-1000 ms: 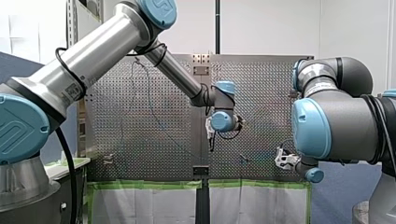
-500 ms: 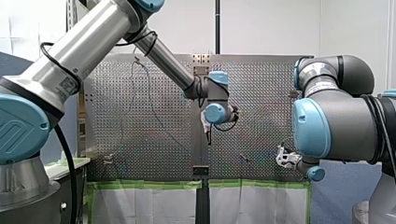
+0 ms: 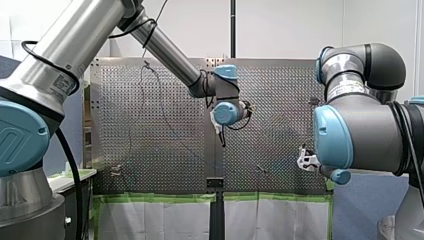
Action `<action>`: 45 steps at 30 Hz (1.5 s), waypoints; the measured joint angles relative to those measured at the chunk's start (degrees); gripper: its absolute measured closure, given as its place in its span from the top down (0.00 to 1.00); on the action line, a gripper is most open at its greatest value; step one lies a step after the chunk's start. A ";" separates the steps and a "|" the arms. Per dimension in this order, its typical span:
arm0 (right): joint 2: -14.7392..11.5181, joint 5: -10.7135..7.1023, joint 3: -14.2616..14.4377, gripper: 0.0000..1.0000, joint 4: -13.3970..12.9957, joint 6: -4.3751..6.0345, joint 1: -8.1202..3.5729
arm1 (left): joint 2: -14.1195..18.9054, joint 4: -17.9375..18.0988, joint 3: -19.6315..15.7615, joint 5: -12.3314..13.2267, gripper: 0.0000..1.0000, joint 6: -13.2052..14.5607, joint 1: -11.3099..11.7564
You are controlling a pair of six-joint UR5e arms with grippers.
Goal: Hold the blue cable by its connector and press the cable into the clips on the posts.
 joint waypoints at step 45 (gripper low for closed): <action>-13.48 1.67 4.71 0.00 1.45 -0.81 2.18 | 6.85 12.92 -19.59 -1.64 1.00 -8.04 -1.17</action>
